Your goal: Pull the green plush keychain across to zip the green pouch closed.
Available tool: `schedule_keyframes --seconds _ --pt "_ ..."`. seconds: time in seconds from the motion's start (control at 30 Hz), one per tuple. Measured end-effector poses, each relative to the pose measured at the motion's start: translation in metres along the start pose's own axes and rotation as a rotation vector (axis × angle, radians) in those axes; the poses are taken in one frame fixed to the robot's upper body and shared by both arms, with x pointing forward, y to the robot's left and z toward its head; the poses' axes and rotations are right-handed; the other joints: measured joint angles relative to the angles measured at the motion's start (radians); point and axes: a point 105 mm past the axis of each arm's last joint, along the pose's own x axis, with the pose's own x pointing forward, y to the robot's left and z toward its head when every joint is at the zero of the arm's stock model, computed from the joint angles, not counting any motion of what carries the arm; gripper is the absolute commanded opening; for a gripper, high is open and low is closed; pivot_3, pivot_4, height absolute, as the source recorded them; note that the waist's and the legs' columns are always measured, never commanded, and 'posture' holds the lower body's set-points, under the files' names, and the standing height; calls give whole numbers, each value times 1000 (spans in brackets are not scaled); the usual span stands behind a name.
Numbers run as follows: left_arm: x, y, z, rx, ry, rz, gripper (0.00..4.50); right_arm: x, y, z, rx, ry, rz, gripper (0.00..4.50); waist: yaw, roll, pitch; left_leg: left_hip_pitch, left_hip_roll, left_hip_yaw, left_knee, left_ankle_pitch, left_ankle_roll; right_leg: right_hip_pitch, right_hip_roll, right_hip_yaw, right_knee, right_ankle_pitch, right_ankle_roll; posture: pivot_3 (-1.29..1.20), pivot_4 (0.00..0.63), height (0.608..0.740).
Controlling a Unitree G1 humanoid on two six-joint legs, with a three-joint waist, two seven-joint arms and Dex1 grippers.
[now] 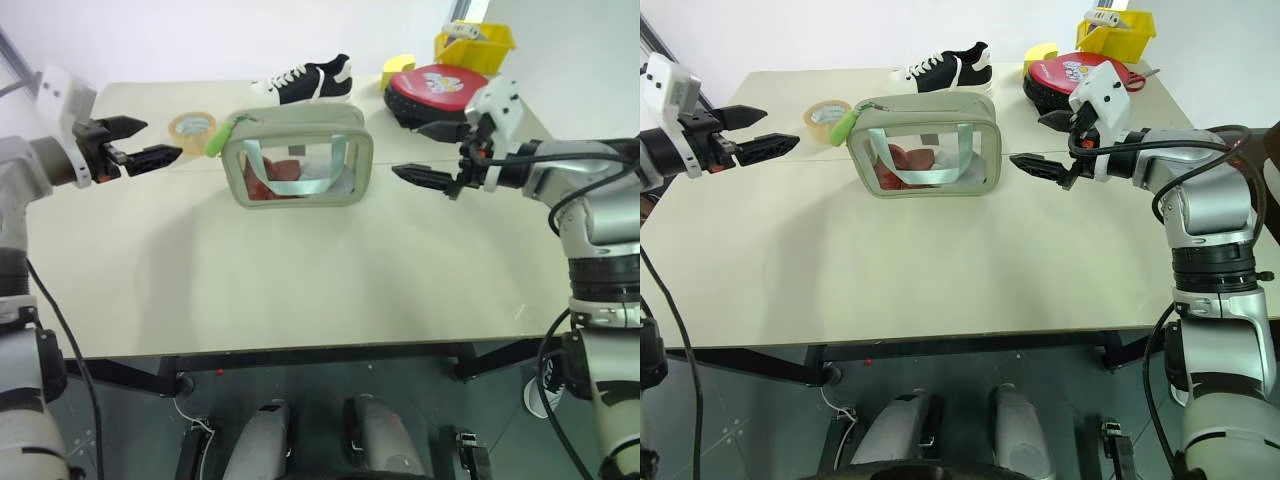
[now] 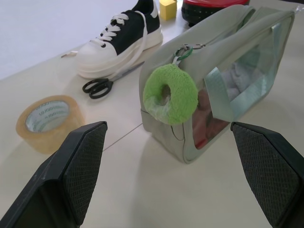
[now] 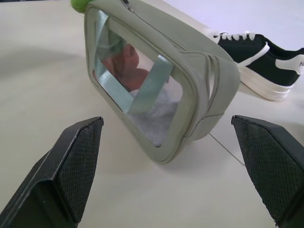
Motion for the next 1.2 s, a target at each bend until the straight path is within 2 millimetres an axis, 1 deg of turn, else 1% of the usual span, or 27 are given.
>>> schedule_keyframes --seconds 0.1,0.17,0.2,0.27,0.33,0.4,0.47,0.53,0.6,0.7,0.83,0.93,1.13,1.2 --pt "-1 1 -1 37 8 15 4448 11 1 8 -23 -20 26 4500 -6 0 0 0 0 0 0 0 0 -1 0 0 1 0 0 0 150 740" --pt "-1 -2 -3 47 18 5 4448 24 -1 20 -56 -36 52 4500 -9 1 0 0 0 1 0 0 0 -1 0 0 2 0 0 0 150 740" --pt "0 -7 -1 55 20 -11 4448 31 -2 28 -74 -45 60 4500 -10 1 0 0 0 1 0 0 0 -2 0 0 2 0 0 0 150 740" --pt "3 -22 7 87 11 -72 4448 48 -3 44 -122 -58 84 4500 -7 1 0 0 0 0 -1 0 0 -1 0 0 2 0 0 0 150 740" --pt "6 -40 20 117 -21 -133 4448 67 4 52 -155 -57 131 4500 -6 1 0 0 0 0 -1 1 -1 -1 0 0 1 0 0 0 150 740" --pt "7 -54 30 109 -54 -174 4448 86 15 49 -172 -39 188 4500 -5 0 0 0 0 0 -1 2 -4 -1 0 0 1 0 0 0 150 740" --pt "6 -61 35 93 -73 -183 4448 101 23 38 -179 -1 225 4500 -4 0 0 0 0 0 0 3 -5 -1 0 0 1 0 0 0 150 740" --pt "0 -64 32 89 -65 -168 4448 113 23 24 -186 61 228 4500 -7 1 1 0 0 1 -1 3 -5 -1 0 0 1 0 0 0 150 740" --pt "-3 -69 24 69 -46 -162 4448 121 21 14 -189 107 210 4500 -9 1 1 0 0 0 -1 3 -6 -1 0 0 1 0 0 0 150 740" --pt "-6 -77 19 41 -43 -149 4448 131 20 14 -238 139 173 4500 -12 1 0 0 0 0 -2 4 -7 -2 0 0 1 0 0 0 150 740" --pt "-11 -84 17 36 -48 -134 4448 136 21 14 -276 151 166 4500 -13 1 0 0 0 0 -2 4 -8 -1 0 0 1 0 0 0 150 740" --pt "-13 -85 14 20 -44 -115 4448 139 23 15 -286 144 166 4500 -13 1 1 0 0 0 -2 4 -8 -1 0 0 1 0 0 0 150 740" --pt "-16 -83 15 10 -55 -93 4448 143 23 34 -290 107 155 4500 -20 1 1 0 0 -1 -2 5 -9 -1 0 0 1 0 0 0 150 740" --pt "-16 -83 15 10 -56 -88 4448 143 22 39 -260 88 147 4500 -21 1 1 0 0 -1 -2 5 -9 -1 0 0 1 0 0 0 150 740"
